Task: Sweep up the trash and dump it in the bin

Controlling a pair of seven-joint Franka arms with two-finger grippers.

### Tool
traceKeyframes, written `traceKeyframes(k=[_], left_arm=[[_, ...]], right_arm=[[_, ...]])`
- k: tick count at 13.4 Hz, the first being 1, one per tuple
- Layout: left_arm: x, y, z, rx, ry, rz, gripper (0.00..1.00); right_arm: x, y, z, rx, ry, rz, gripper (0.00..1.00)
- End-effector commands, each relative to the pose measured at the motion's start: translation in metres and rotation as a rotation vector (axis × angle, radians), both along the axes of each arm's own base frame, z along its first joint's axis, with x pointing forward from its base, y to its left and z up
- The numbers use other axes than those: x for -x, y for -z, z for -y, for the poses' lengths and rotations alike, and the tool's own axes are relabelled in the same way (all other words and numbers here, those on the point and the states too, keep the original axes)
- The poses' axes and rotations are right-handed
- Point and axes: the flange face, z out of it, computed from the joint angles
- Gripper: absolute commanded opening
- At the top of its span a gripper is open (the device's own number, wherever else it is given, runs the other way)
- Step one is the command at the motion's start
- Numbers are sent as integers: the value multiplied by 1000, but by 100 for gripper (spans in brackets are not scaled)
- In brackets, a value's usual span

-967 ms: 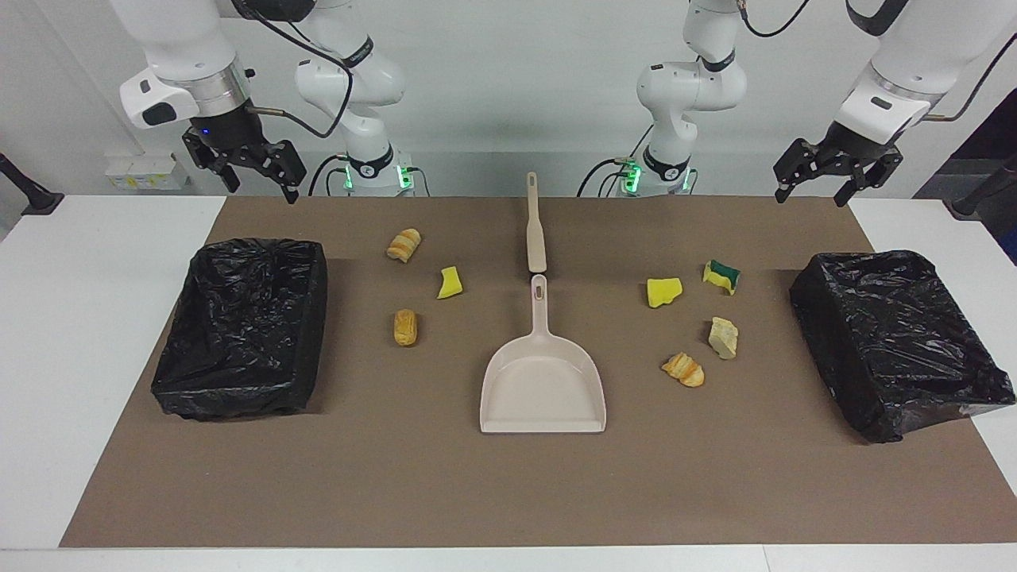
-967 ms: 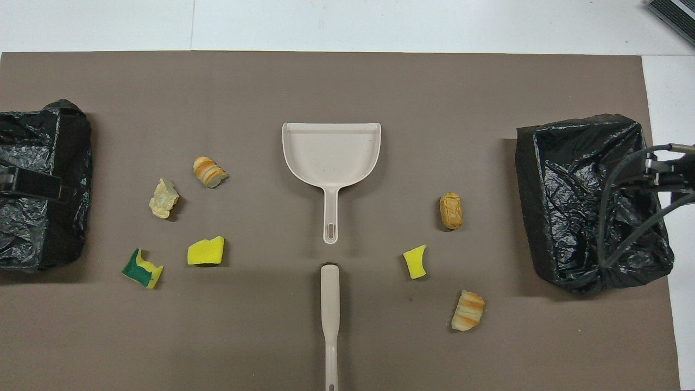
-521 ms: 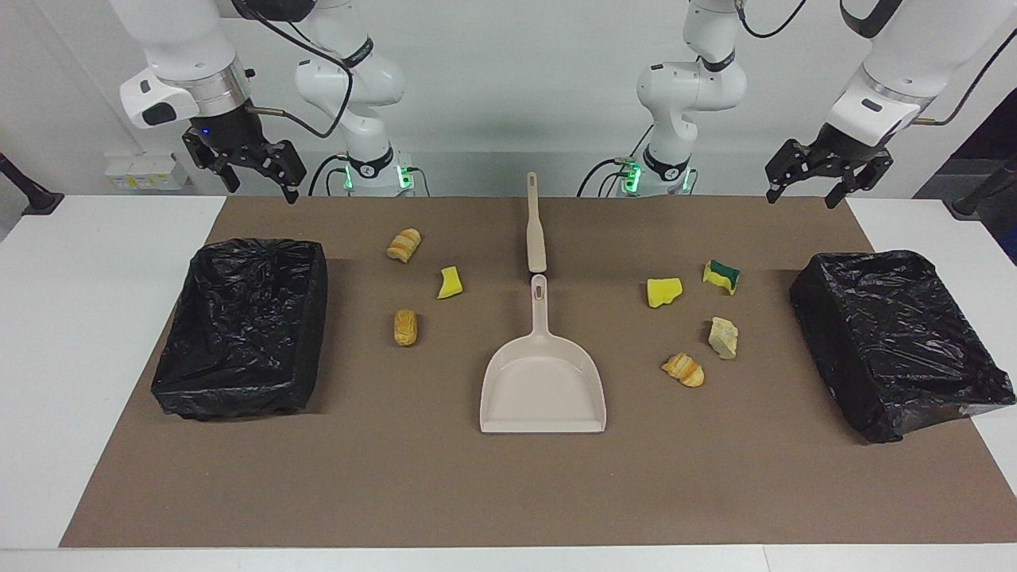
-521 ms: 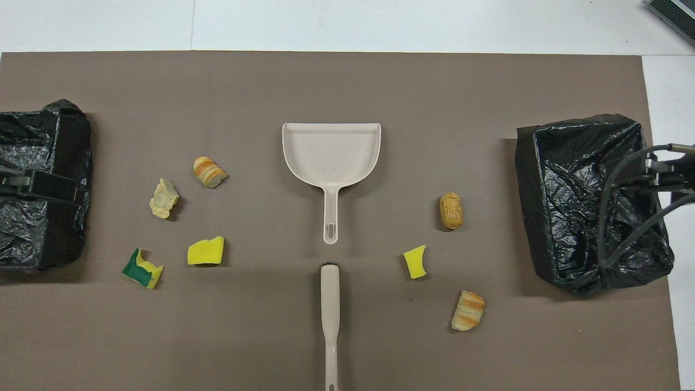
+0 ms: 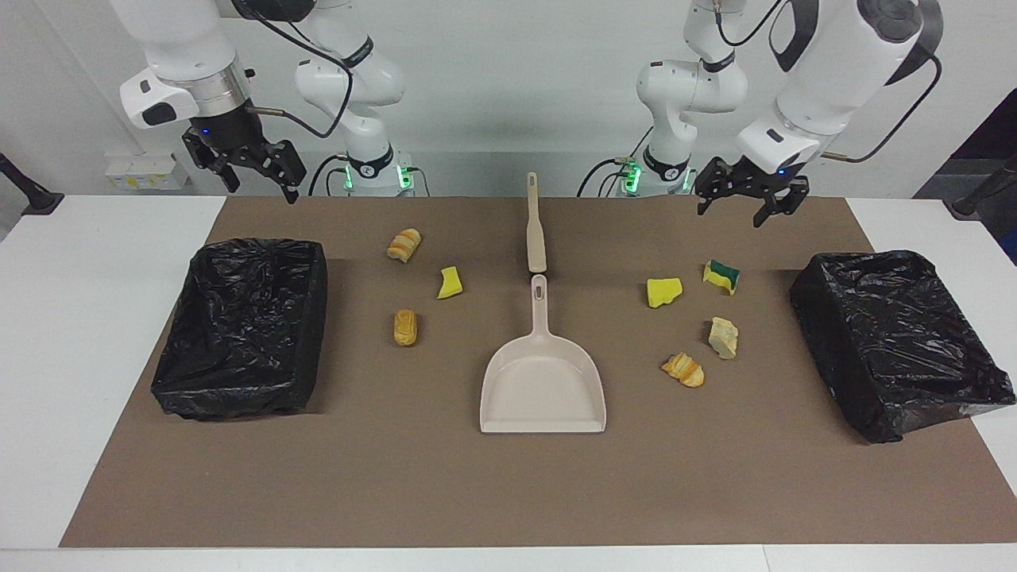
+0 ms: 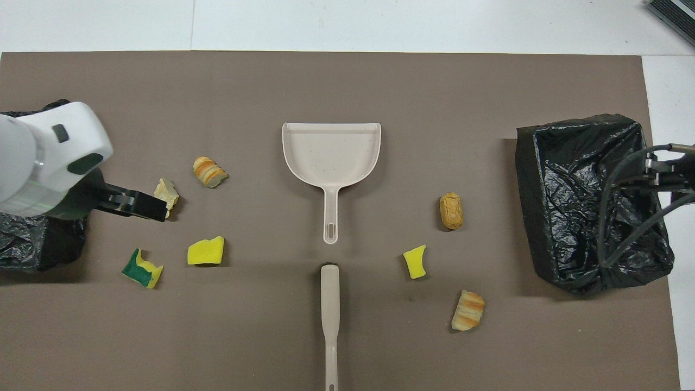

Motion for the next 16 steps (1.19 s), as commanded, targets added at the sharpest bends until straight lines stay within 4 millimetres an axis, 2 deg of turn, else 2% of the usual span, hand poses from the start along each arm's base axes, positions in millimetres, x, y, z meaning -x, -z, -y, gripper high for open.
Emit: traceKeyframes(k=[1,2,4,6,8,10,12,14,16], left_arm=[[41,19,25,29,33,64,100],[50,29,31,35,33,75,100],[68,32,58,31,-17,60,100],[78,43,83,36,-78,69,100],[98,62,119,35,-49,64,100],[123,88,149,31,-31,56,100],[144,115,166,19,16,42,100],[175,150,190,-3,46,26,100],[217,186,211,-2,52,36,100]], right_arm=[[4,0,2,1,-19,2,100],[4,0,2,1,-19,5,100],[4,0,2,1,-19,2,100],[4,0,2,1,-19,2,100],[4,0,3,1,-17,2,100],[4,0,2,1,-19,2,100],[4,0,2,1,-19,2,100],[4,0,2,1,-19,2,100],[4,0,2,1,-19,4,100]])
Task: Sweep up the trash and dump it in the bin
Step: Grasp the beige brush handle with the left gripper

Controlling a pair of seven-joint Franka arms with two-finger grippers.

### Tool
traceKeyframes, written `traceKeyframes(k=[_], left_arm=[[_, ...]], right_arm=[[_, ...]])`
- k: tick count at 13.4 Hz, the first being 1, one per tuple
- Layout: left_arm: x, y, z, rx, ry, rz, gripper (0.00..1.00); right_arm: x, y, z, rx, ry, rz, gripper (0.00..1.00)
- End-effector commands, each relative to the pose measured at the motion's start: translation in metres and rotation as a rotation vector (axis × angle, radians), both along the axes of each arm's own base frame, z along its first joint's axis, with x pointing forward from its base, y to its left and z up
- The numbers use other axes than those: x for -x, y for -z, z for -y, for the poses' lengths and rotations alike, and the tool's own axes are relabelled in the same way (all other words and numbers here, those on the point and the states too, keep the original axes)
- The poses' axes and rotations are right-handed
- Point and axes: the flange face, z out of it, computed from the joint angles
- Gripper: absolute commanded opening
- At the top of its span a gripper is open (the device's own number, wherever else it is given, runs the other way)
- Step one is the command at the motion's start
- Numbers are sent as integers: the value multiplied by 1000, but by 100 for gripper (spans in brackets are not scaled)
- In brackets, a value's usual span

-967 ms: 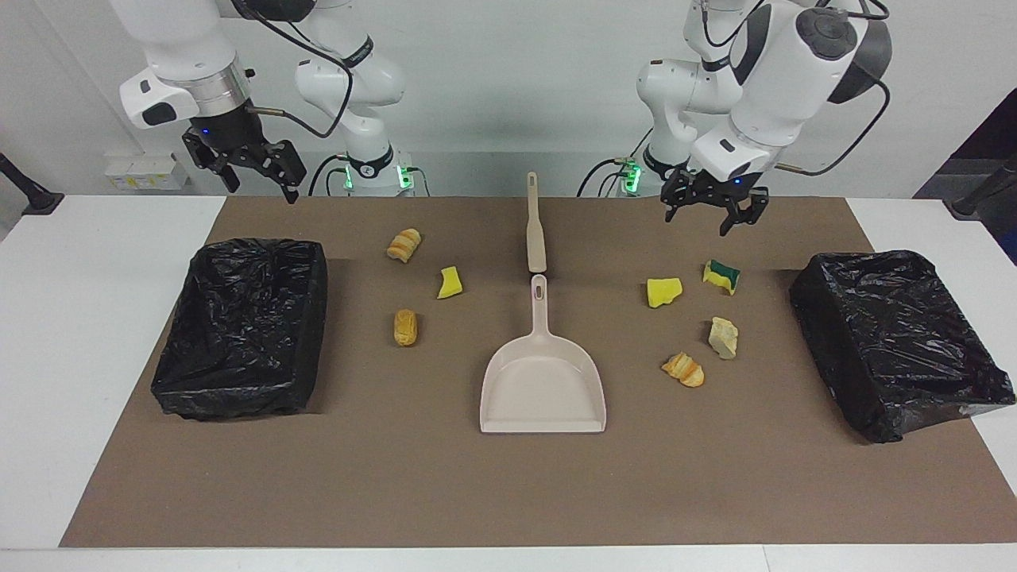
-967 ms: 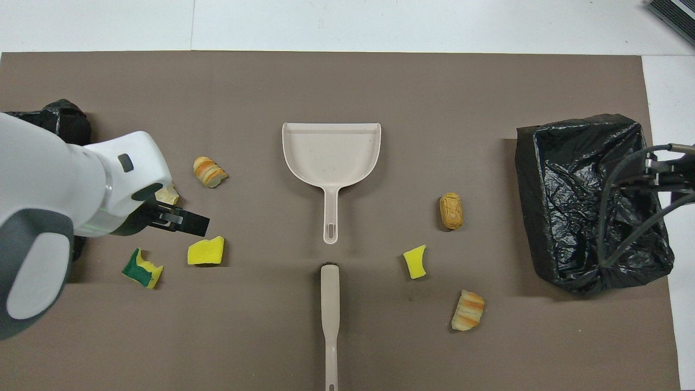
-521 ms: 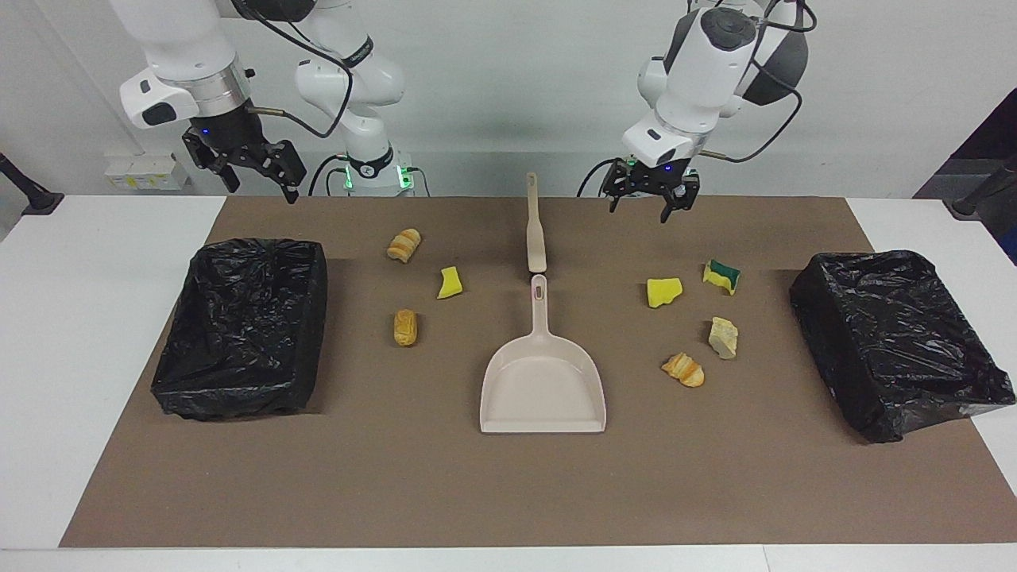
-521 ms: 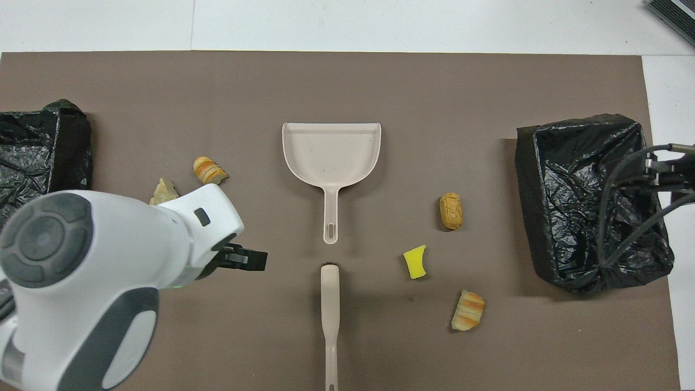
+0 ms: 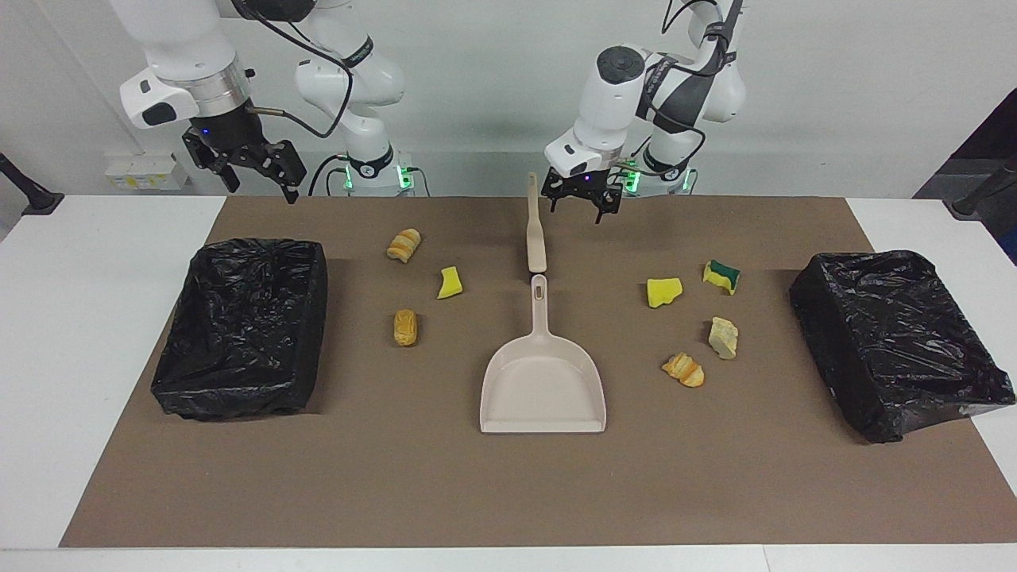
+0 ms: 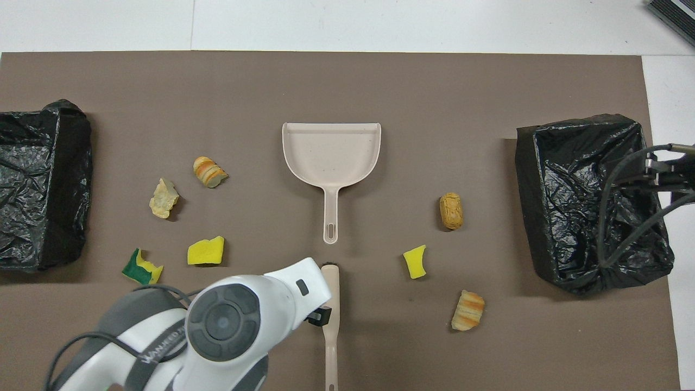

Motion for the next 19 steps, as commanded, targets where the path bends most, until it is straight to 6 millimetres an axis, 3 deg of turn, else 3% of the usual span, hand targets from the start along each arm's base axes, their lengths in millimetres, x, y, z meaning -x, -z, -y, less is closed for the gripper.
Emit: traceKeyframes(k=[1,3,6,9,14,16,17,19], left_arm=[[54,37,18,8,-24,7,100],[87,52,38,10,-15,11,100],[121,67,49,1,-28,4,100],[135,79,56,-11,-40,-1,99],[128,84,56,0,-80,6,50],[121,85,52,-3,-95,5,13],[117,88,49,-12,-105,0,0],[113,89,46,-26,-115,-10,0]], right_arm=[[4,0,2,1,-19,4,100],[4,0,1,1,-20,4,100],[4,0,1,1,-22,3,100],[4,0,2,1,-19,2,100],[4,0,2,1,-19,2,100],[4,0,2,1,-19,2,100],[4,0,2,1,-19,2,100],[4,0,2,1,-19,4,100]])
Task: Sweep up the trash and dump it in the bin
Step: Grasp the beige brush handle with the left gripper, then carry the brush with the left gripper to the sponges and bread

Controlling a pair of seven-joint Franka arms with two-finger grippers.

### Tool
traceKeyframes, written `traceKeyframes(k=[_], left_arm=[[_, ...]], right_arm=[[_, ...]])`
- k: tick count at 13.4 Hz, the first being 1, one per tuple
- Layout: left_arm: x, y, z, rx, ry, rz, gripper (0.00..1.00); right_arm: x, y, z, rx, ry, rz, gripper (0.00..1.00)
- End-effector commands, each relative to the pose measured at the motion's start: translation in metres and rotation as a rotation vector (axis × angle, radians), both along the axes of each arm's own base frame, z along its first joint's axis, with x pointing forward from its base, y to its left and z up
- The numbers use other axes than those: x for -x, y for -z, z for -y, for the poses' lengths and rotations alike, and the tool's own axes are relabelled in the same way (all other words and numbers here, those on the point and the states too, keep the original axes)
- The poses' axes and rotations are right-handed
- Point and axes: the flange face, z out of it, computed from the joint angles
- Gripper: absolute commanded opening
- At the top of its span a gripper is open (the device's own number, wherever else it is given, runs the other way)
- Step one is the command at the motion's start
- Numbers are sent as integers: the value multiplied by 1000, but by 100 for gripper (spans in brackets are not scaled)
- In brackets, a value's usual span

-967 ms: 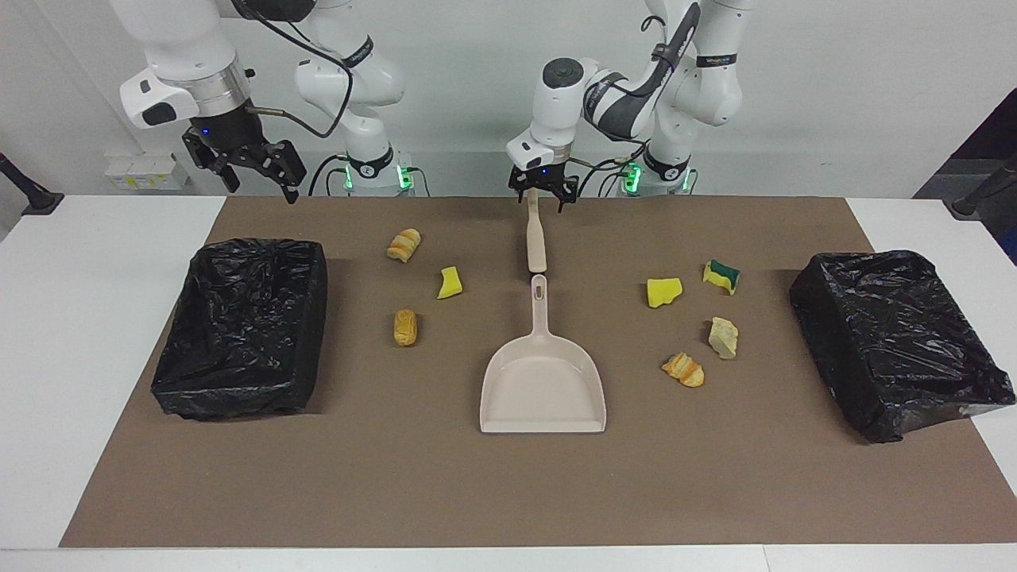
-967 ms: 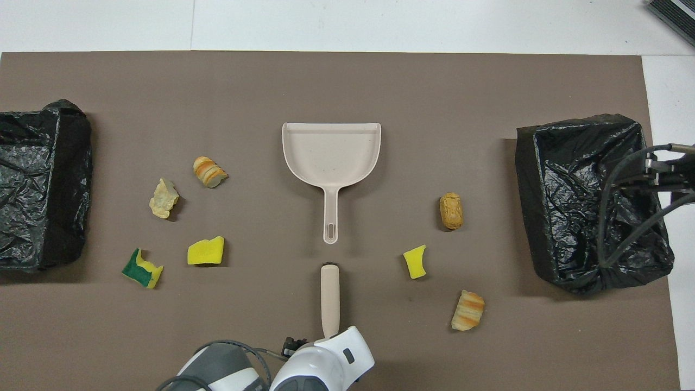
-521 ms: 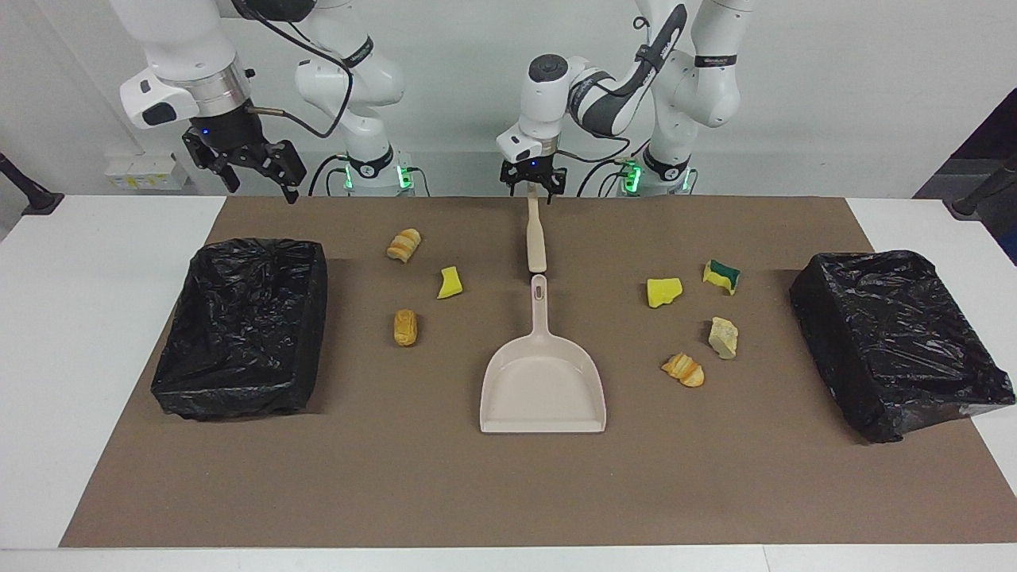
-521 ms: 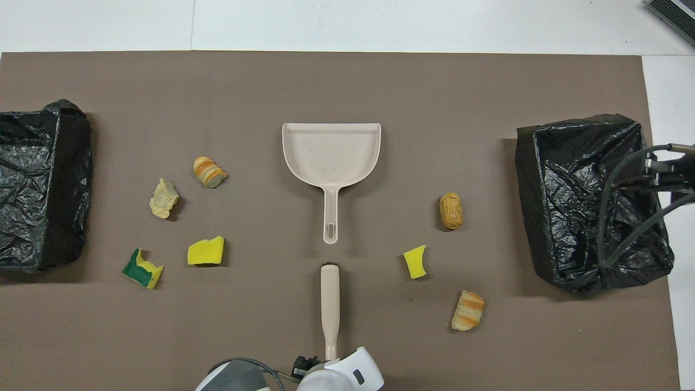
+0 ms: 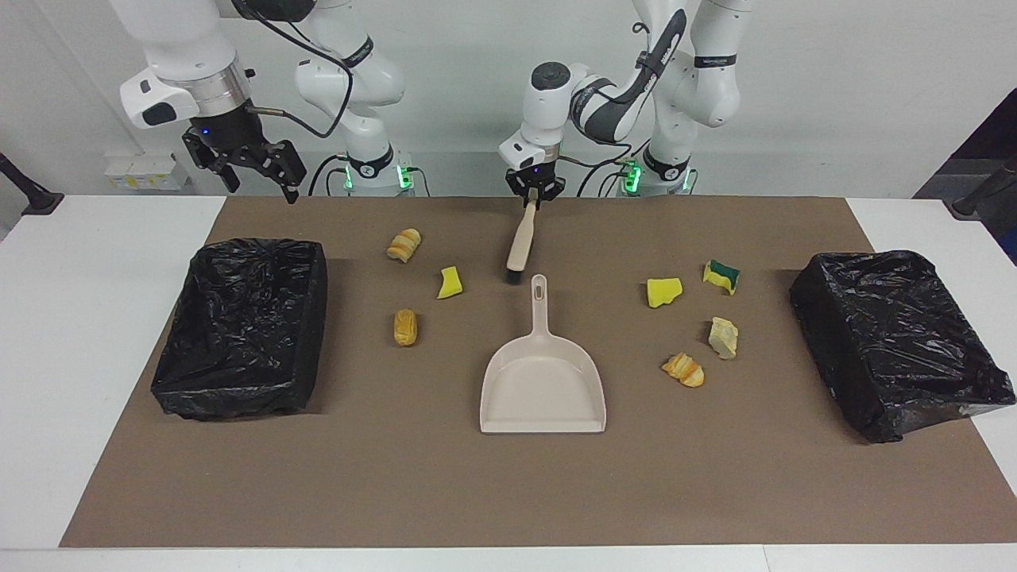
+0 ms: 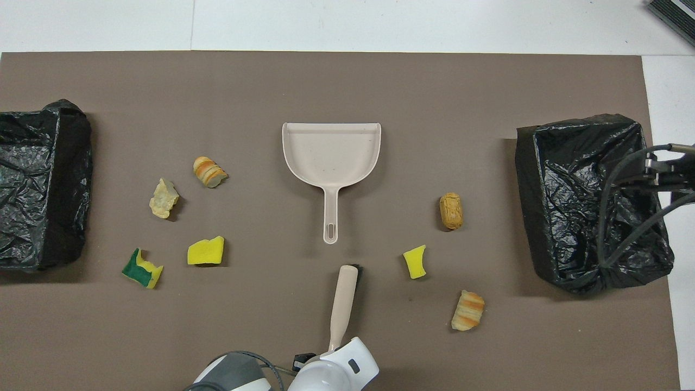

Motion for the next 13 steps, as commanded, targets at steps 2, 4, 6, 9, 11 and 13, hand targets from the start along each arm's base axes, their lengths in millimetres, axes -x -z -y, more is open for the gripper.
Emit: traceKeyframes(k=[2,4,6,9,11,13], left_arm=[[-25,-10,-17,-17,-68,-22,0],[-42,-32,-21,-61,-85,-60,0],[-57,-65,-36,-89,-117,-85,0],[-81,-100,-60,-98,-165,-95,0],[-118,-115,-86,-96,-212,-68,0],[-149,-113,-118,-101,-237,-50,0]], right_arm=[[4,0,2,1,-19,2,100],[4,0,2,1,-19,2,100],[4,0,2,1,-19,2,100],[4,0,2,1,-19,2,100],[4,0,2,1,-19,2,100],[4,0,2,1,-19,2,100]])
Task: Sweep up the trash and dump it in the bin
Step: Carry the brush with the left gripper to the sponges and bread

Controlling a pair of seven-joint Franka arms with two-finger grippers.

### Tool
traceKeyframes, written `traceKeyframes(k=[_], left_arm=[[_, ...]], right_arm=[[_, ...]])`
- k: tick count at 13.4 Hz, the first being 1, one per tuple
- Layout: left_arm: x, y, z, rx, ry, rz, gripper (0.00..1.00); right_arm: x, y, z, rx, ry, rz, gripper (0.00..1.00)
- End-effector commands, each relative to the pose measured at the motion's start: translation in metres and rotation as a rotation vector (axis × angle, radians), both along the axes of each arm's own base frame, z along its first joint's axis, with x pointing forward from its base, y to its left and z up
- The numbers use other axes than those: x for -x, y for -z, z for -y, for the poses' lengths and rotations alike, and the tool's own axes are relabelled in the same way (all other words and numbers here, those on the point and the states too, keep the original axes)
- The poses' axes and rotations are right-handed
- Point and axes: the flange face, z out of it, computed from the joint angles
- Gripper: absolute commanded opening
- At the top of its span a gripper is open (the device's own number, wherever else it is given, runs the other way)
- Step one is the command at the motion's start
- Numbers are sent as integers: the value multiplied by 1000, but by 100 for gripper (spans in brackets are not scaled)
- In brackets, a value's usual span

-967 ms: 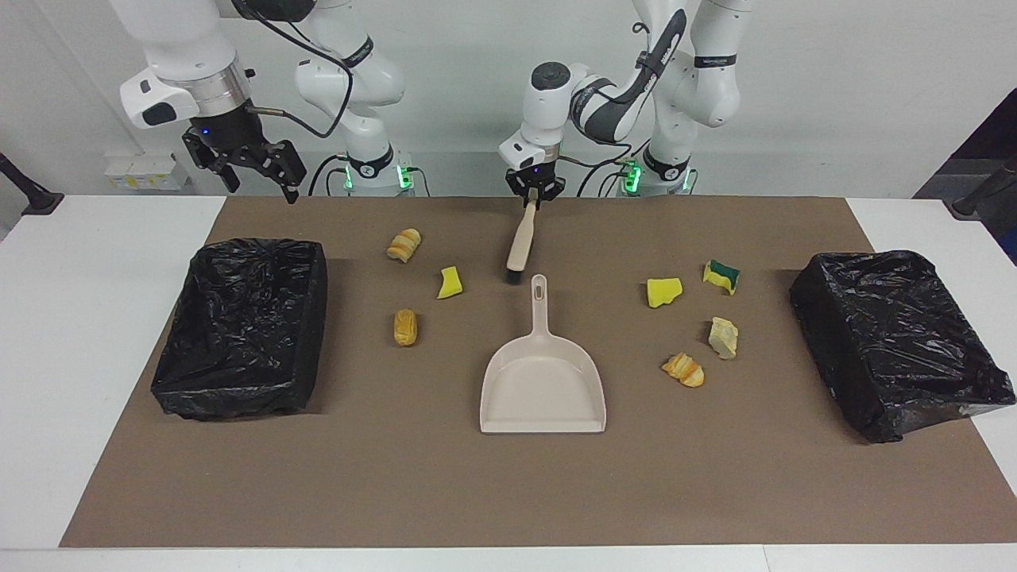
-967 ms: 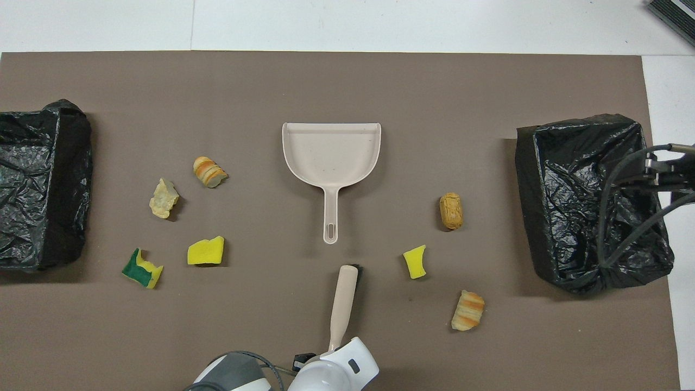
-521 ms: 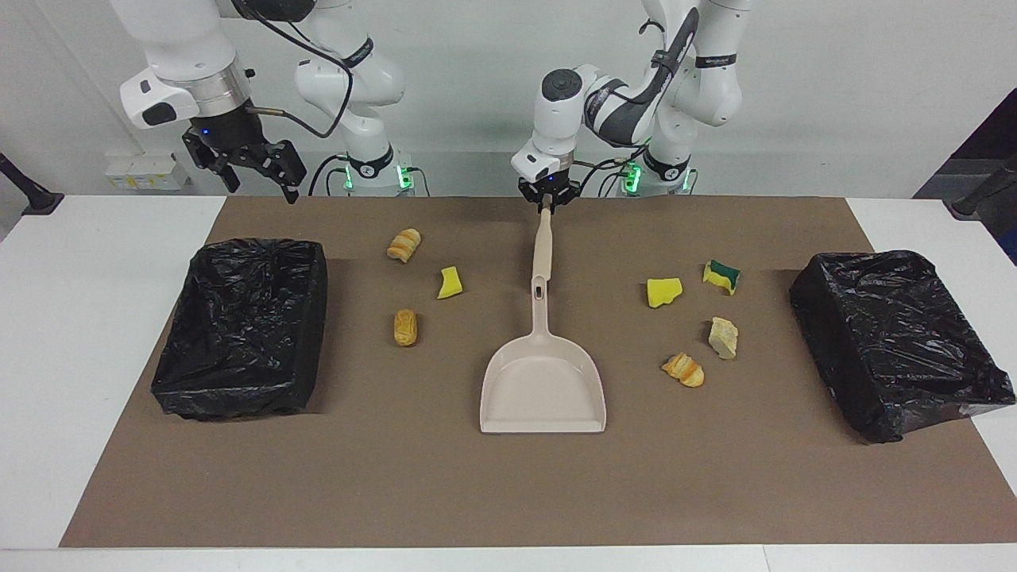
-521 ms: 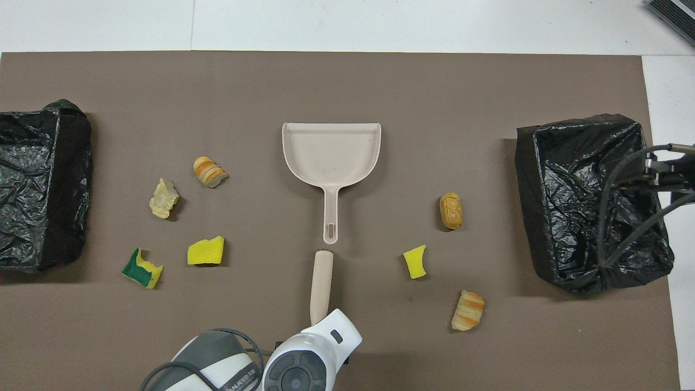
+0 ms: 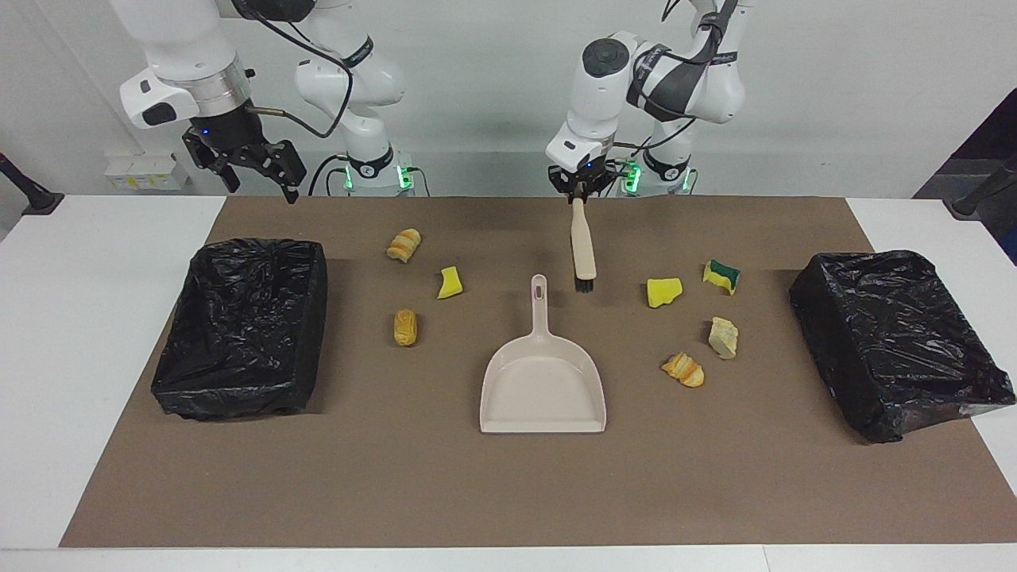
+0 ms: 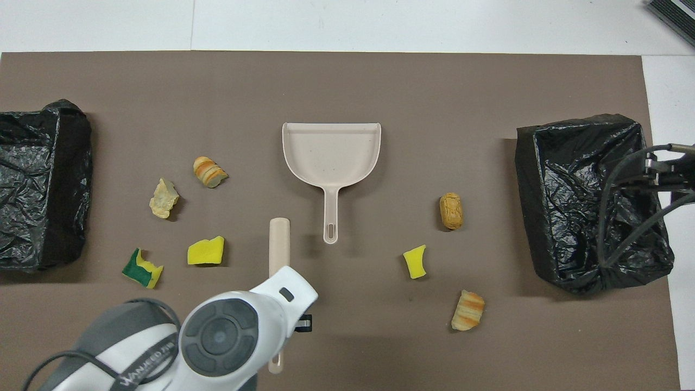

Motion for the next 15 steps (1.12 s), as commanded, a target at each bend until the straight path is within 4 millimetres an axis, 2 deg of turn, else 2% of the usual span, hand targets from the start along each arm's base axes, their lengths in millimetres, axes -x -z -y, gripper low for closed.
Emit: traceKeyframes(k=[1,4,7,9,11,14,15], left_arm=[[-39,-1,-45,-19,2,10,0],[-79,6,-100,-30,-51,10,0],[-92,11,-151,-98,-207,-32,0],[-87,12,-166,-177,-408,-53,0],[-76,17,-188,-215,-482,-104,0],[-51,43,-220,-269,-665,-153,0],[-42,55,-221,-292,-666,-171,0]], right_arm=[[4,0,2,1,-19,2,100],[4,0,1,1,-20,2,100],[4,0,2,1,-19,2,100],[4,0,2,1,-19,2,100],[4,0,2,1,-19,2,100],[4,0,2,1,-19,2,100],[4,0,2,1,-19,4,100]])
